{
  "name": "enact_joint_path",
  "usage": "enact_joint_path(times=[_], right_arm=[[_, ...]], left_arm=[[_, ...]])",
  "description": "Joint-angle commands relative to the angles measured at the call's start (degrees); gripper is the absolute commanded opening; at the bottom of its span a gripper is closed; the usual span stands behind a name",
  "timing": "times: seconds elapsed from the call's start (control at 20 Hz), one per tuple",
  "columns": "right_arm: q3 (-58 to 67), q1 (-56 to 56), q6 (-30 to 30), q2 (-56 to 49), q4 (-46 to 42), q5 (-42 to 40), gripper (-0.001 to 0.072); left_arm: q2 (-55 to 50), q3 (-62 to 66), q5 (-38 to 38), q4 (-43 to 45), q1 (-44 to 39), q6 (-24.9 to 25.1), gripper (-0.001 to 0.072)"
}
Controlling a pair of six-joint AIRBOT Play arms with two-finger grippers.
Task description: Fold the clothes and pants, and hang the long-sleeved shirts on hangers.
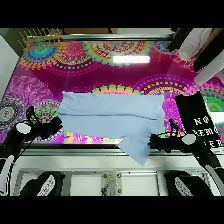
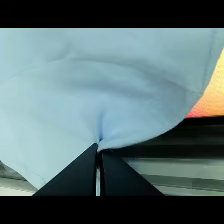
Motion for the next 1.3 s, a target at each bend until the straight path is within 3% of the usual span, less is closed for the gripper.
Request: enact_joint_path(times=[0.0,0.2,0.4,0.65,1.25], right_arm=[[2.1,0.3,-0.3,0.8,-4.1,3.5,0.0018],[6.5,0.3,0.2,5.4,-12.5,15.0,0.0017],[10.6,0.3,3.3,10.8,-20.0,25.7,0.0017],[17.2,0.3,4.0,9.6,-20.9,28.3,0.0016],[40.3,0.5,2.6,-17.2,-19.1,14.4,0.0016]], left_arm=[[0.1,1.5,-3.2,4.0,0.0,0.1,0.0006],[4.3,2.8,-15.1,11.6,0.0,0.1,0.0006],[14.5,-2.8,-23.3,12.6,0.0,0.1,0.0006],[18.6,1.9,-25.8,12.3,-0.3,-0.2,0.0005],[-16.4,25.6,-19.4,12.5,-5.9,2.0,0.0006]])
